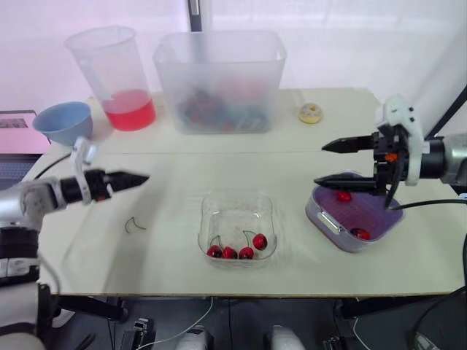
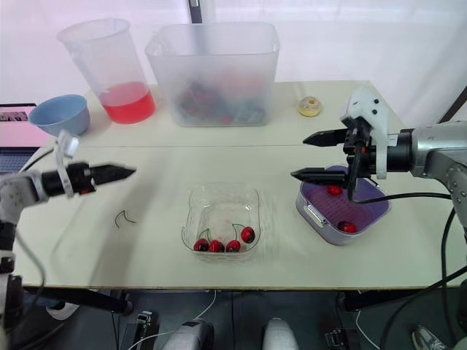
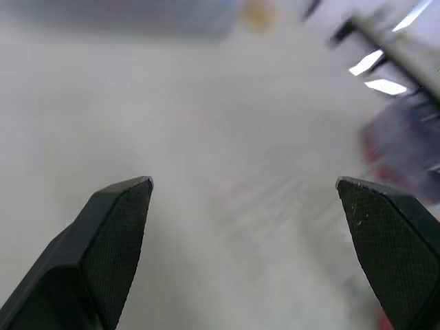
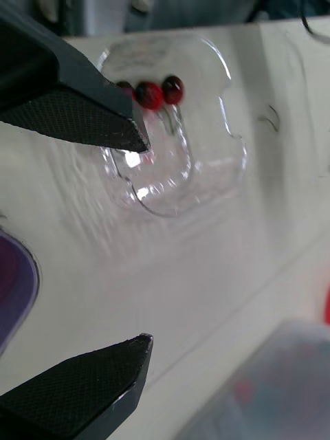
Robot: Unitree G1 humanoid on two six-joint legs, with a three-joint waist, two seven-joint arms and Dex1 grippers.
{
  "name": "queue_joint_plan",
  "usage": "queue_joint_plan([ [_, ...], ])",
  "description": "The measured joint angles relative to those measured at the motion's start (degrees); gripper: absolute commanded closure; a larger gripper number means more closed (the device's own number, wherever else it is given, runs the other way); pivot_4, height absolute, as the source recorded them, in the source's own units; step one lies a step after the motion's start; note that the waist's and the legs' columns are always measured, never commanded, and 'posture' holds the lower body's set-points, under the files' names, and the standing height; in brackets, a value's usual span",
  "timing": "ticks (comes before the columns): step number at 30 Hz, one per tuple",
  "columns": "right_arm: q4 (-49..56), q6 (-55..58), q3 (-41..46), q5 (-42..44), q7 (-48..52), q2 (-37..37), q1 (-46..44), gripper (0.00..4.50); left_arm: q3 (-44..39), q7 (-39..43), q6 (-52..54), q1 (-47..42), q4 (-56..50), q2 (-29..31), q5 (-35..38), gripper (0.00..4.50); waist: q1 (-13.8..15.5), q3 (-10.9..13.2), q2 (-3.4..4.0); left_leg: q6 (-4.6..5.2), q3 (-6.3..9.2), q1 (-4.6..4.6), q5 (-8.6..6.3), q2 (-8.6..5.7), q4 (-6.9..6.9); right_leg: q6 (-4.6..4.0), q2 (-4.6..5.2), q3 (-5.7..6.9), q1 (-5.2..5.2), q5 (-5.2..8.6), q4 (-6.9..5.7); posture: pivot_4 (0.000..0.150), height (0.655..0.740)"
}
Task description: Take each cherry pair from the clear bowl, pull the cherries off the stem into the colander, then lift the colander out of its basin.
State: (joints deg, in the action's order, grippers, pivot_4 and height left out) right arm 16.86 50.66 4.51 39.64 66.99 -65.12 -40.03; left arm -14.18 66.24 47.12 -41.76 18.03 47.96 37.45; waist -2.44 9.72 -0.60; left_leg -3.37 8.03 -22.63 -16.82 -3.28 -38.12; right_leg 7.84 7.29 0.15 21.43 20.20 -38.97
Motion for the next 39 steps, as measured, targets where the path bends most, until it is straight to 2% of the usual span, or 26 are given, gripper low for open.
queue_joint_plan([
  [6, 3.38, -2.25, -11.75, -5.08, 0.78, 4.88, -6.55, 0.0, 3.28, 5.96, -5.57, 2.09, -18.46, -0.66, 2.41, 0.02, -1.29, -0.01, 0.06, 0.01, -0.08, 0.14, -0.01, 0.02, 0.17, 0.0, -0.04, -0.03, 0.04, 0.0, -0.01, 0.15, 0.74],
  [11, 5.65, -3.24, -21.77, -10.76, -0.59, 13.22, -13.8, 0.0, 7.95, 8.03, -12.1, 4.09, -26.32, -0.76, -0.5, 0.02, -1.43, 0.0, 0.05, 0.0, -0.05, 0.12, 0.0, 0.02, 0.14, 0.0, -0.04, -0.04, 0.07, 0.0, -0.01, 0.15, 0.74],
  [16, 5.93, -0.86, -31.22, -17.87, -0.97, 15.1, -17.55, 0.0, 9.53, 8.65, -15.61, 4.98, -32.19, -0.39, -1.42, 0.02, -0.46, 0.0, 0.04, 0.0, -0.02, 0.08, 0.0, 0.01, 0.12, 0.0, 0.06, -0.04, 0.05, 0.0, 0.02, 0.15, 0.74],
  [24, 6.25, 14.84, -35.59, -15.02, 2.24, 19.08, -26.34, 0.0, 8.02, 9.84, -19.95, 14.37, -34.08, 1.06, -1.76, 0.02, -0.14, 0.01, 0.06, 0.0, 0.03, 0.09, 0.0, 0.02, 0.12, 0.0, 0.01, -0.04, 0.07, 0.0, 0.0, 0.15, 0.74],
  [28, 4.77, 23.35, -42.11, -14.88, 3.16, 18.94, -33.98, 0.0, 5.89, 9.44, -22.25, 20.03, -33.77, 1.42, -1.94, 0.02, -0.15, 0.02, 0.11, 0.01, 0.04, 0.1, 0.0, 0.03, 0.15, -0.01, 0.04, -0.05, 0.1, 0.0, -0.01, 0.15, 0.74],
  [33, 2.19, 26.85, -53.71, -16.92, 2.64, 21.02, -37.43, 0.0, 5.15, 7.11, -24.39, 21.6, -32.81, 0.87, -2.93, 0.02, -0.13, 0.02, 0.1, 0.01, 0.04, 0.09, -0.01, 0.0, 0.14, -0.01, 0.09, -0.05, 0.12, 0.0, -0.02, 0.15, 0.74],
  [39, -1.63, 29.09, -56.95, -17.88, 0.39, 23.95, -38.61, 0.0, 2.09, 6.41, -24.9, 25.5, -33.17, 0.74, -1.06, 0.02, -0.4, 0.02, 0.1, 0.0, 0.04, 0.05, 0.0, 0.03, 0.23, -0.01, 0.07, -0.07, 0.32, 0.0, -0.09, 0.15, 0.74],
])
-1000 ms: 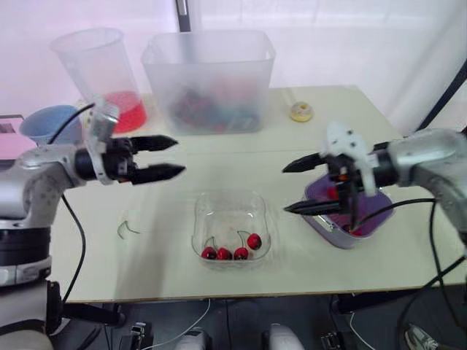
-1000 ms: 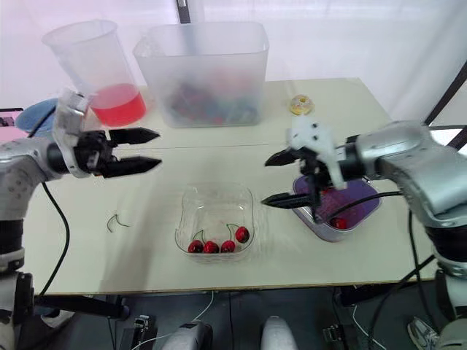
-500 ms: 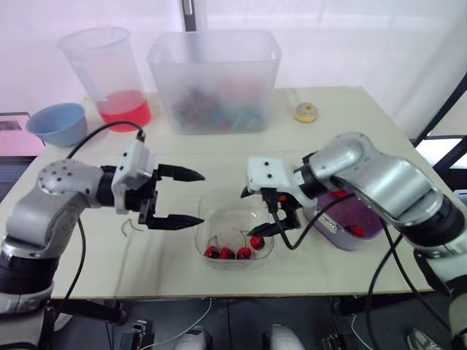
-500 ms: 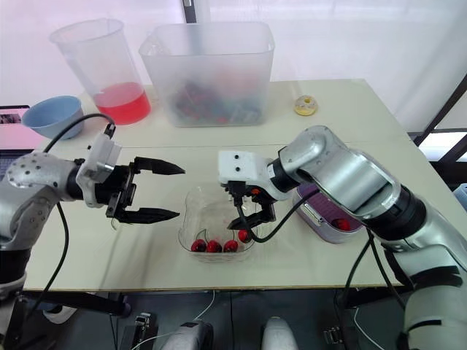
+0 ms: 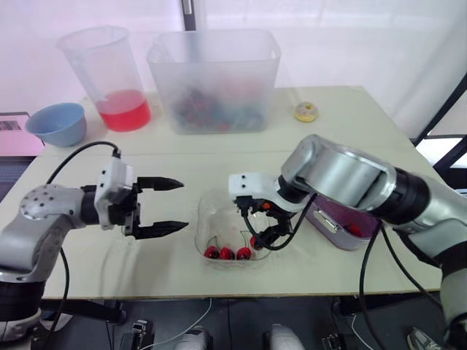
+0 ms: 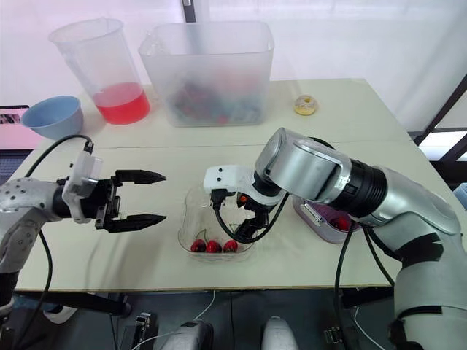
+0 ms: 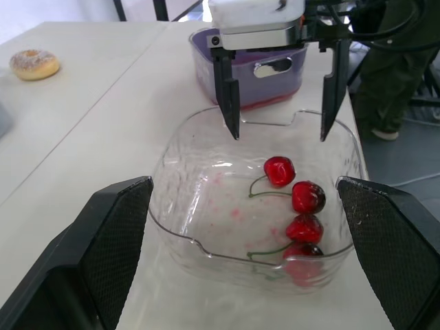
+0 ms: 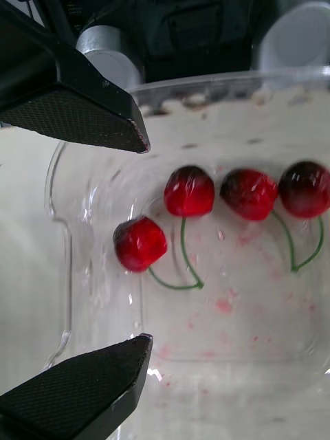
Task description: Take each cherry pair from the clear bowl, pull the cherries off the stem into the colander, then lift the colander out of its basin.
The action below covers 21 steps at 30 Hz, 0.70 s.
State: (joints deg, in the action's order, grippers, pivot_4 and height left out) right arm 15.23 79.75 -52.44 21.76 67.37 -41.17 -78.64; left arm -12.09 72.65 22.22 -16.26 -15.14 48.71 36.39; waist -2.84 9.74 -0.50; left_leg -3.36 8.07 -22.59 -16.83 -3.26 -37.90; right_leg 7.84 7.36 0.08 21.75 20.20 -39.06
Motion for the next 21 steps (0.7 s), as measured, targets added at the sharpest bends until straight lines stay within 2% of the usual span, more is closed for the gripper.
queue_joint_plan([
  [3, -0.78, 0.45, -1.95, -0.25, -1.35, 1.35, 0.89, 0.0, -0.67, -1.31, -0.74, 0.47, -0.15, -0.39, -0.05, 0.02, 0.14, 0.0, 0.0, -0.02, 0.0, -0.01, 0.01, -0.01, -0.01, 0.0, 0.02, 0.0, 0.0, 0.0, 0.0, 0.15, 0.74],
  [6, -0.72, 1.06, -3.12, -0.32, -3.07, 3.14, 1.2, 0.94, -0.54, -2.1, -1.58, 1.9, -0.72, -0.45, -0.82, 0.0, 0.18, 0.0, 0.0, -0.02, 0.0, -0.02, 0.01, -0.02, -0.01, 0.0, 0.05, 0.0, 0.01, 0.0, 0.0, 0.15, 0.74],
  [9, -0.05, 0.85, -4.54, -0.48, -3.91, 3.35, 1.19, 2.32, -0.15, -3.59, -1.71, 2.26, -0.97, -0.67, -1.65, 0.0, 0.27, 0.0, 0.0, -0.02, 0.02, -0.02, 0.01, -0.02, -0.02, 0.0, 0.04, 0.0, 0.01, 0.0, -0.01, 0.15, 0.74],
  [13, 0.41, -1.14, -7.62, -1.54, -4.03, 1.61, 1.19, 2.32, 0.25, -4.71, -3.21, 2.6, -0.88, -0.53, -4.32, 0.0, 0.24, 0.0, 0.0, -0.02, 0.0, -0.02, 0.01, -0.03, -0.01, 0.0, 0.05, 0.0, 0.03, 0.0, -0.01, 0.15, 0.74],
  [21, 0.11, -5.8, -12.28, -5.14, -3.64, 0.69, 1.2, 2.32, 0.25, -7.04, -2.8, 3.71, -3.36, -1.61, -3.88, 0.0, 0.18, 0.0, 0.0, -0.02, -0.01, -0.03, 0.01, -0.02, 0.01, 0.0, 0.04, -0.01, 0.06, 0.0, -0.02, 0.15, 0.74],
])
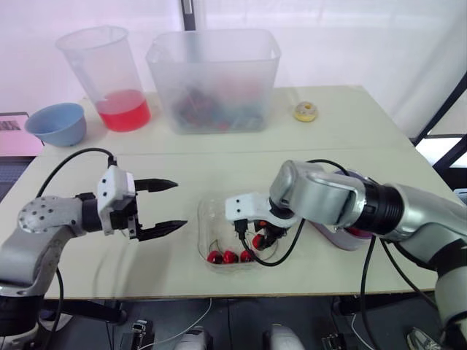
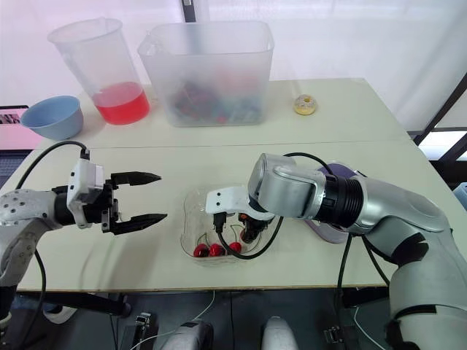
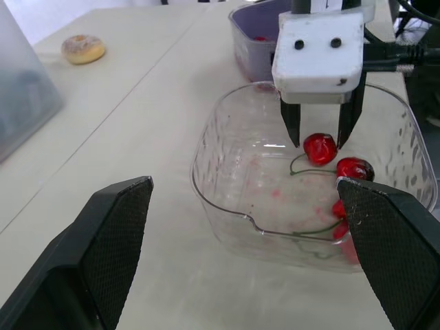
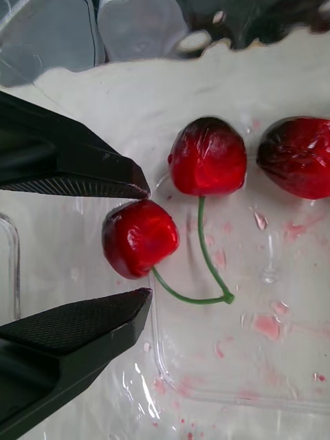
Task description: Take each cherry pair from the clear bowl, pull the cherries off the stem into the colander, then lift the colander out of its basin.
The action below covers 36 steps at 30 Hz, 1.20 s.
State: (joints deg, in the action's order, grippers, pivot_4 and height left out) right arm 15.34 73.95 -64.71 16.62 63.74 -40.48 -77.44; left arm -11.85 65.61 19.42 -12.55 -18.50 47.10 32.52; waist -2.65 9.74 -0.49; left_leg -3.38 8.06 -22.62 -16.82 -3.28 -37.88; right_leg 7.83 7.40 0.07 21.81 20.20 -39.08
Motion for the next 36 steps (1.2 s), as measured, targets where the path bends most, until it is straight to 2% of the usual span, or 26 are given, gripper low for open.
queue_joint_plan([
  [2, -0.02, -0.54, -0.37, -0.35, 0.54, 0.0, 0.0, 2.32, 0.0, -0.51, 0.28, 0.61, -0.37, -0.14, 0.57, 0.0, 0.02, 0.0, 0.0, 0.0, 0.0, -0.01, 0.0, 0.0, 0.0, 0.0, 0.0, 0.0, 0.01, 0.0, 0.0, 0.15, 0.74],
  [3, -0.01, -0.62, -0.4, -0.43, 0.81, 0.01, 0.0, 2.57, 0.0, -0.66, 0.32, 0.61, -0.38, -0.14, 0.65, 0.0, 0.02, 0.0, 0.0, 0.0, 0.0, -0.01, 0.0, 0.0, 0.0, 0.0, 0.0, 0.0, 0.01, 0.0, 0.0, 0.15, 0.74],
  [4, 0.01, -0.63, -0.44, -0.6, 1.09, 0.01, 0.0, 2.84, 0.0, -0.87, 0.32, 0.61, -0.42, -0.14, 0.67, 0.0, 0.03, 0.0, 0.0, 0.0, 0.0, -0.01, 0.0, 0.0, 0.0, 0.0, 0.0, 0.0, 0.0, 0.0, 0.0, 0.15, 0.74],
  [7, 0.07, -1.03, -0.54, -0.82, 1.79, 0.02, 0.0, 4.1, 0.0, -1.04, 0.35, 0.56, -0.42, -0.12, 0.69, 0.0, 0.04, 0.0, 0.0, 0.0, 0.0, -0.01, 0.0, 0.0, 0.0, 0.0, 0.0, 0.0, 0.0, 0.0, 0.0, 0.15, 0.74],
  [14, 0.14, -1.91, 0.09, -1.84, 3.21, 0.05, -0.02, 4.1, 0.0, -0.84, 0.43, -1.01, -0.24, -0.04, 0.72, 0.0, 0.09, 0.0, 0.0, 0.0, 0.0, -0.02, 0.0, -0.01, -0.01, 0.0, 0.0, 0.0, 0.0, 0.0, 0.0, 0.15, 0.74],
  [31, 0.9, -6.19, 8.55, -3.19, 5.23, -1.29, -2.15, 4.1, 3.06, 1.1, 1.53, -6.52, 3.92, -0.35, 0.85, 0.0, 0.03, 0.0, 0.0, -0.01, 0.0, -0.05, 0.0, -0.01, 0.0, 0.0, -0.03, 0.0, 0.05, 0.0, 0.0, 0.15, 0.74],
  [36, 0.54, -20.17, 13.98, -7.94, 3.97, -2.77, 0.61, 4.1, 2.14, -2.91, 10.54, -9.88, 3.79, -4.97, 10.45, 0.0, 0.11, -0.01, -0.03, -0.01, 0.01, -0.14, 0.0, -0.02, -0.08, 0.01, -0.01, 0.01, 0.06, 0.0, -0.01, 0.15, 0.74],
])
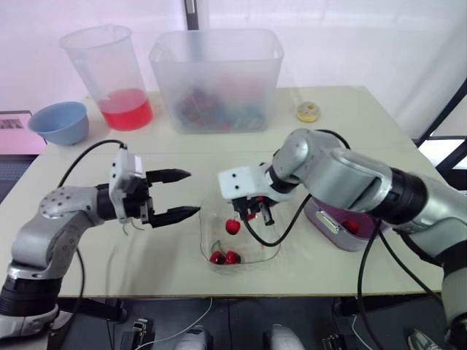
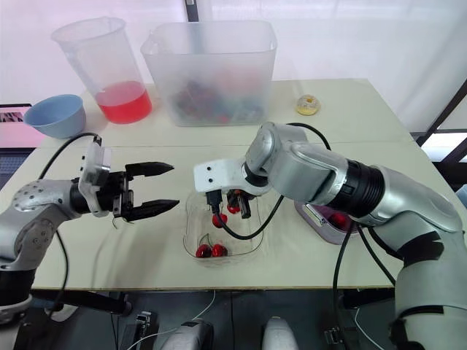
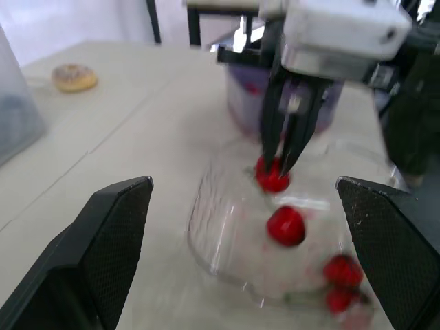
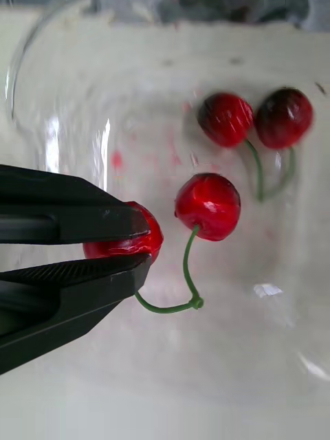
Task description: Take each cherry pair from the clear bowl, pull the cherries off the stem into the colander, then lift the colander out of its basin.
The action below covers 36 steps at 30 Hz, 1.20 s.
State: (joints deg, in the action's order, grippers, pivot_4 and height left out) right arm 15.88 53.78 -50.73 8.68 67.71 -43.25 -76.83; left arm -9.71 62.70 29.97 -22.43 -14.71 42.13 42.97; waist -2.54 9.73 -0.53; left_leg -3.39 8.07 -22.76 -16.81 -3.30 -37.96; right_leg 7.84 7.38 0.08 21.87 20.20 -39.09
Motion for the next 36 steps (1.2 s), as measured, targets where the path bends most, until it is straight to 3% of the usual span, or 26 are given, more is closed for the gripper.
queue_joint_plan([
  [6, -0.81, -12.29, 10.69, -0.81, 0.0, -0.78, 6.31, 4.1, -3.89, -4.12, 6.25, -5.0, 1.09, -1.19, 8.48, 0.0, -0.12, 0.0, -0.02, -0.01, -0.03, -0.02, 0.01, 0.0, -0.02, 0.0, -0.02, 0.01, 0.02, 0.0, -0.02, 0.15, 0.74],
  [18, 4.63, -5.85, 18.03, -2.73, -3.81, -0.1, 8.64, 4.1, 0.98, -4.83, 11.2, -10.3, 8.27, -1.93, 6.22, 0.0, -0.11, 0.0, -0.01, -0.03, -0.03, -0.02, 0.02, -0.06, -0.03, 0.0, -0.06, 0.01, 0.02, 0.0, -0.02, 0.15, 0.74],
  [24, 6.85, -3.44, 18.36, -3.64, -5.0, -0.46, 8.86, 4.1, 4.61, -7.42, 14.26, -13.61, 7.97, -6.9, 5.96, 0.0, -0.02, 0.0, -0.02, -0.03, -0.01, -0.08, 0.02, -0.12, -0.08, 0.0, -0.02, 0.01, 0.02, 0.0, -0.03, 0.15, 0.74],
  [36, 8.56, 0.37, 18.9, -4.23, -7.05, -0.54, 9.67, 4.1, 5.57, -22.33, 15.76, -15.57, 6.42, -18.36, 5.07, 0.0, 0.0, 0.0, -0.02, -0.03, -0.03, -0.09, 0.02, -0.12, -0.09, 0.0, -0.03, 0.01, 0.03, 0.0, -0.03, 0.15, 0.74],
])
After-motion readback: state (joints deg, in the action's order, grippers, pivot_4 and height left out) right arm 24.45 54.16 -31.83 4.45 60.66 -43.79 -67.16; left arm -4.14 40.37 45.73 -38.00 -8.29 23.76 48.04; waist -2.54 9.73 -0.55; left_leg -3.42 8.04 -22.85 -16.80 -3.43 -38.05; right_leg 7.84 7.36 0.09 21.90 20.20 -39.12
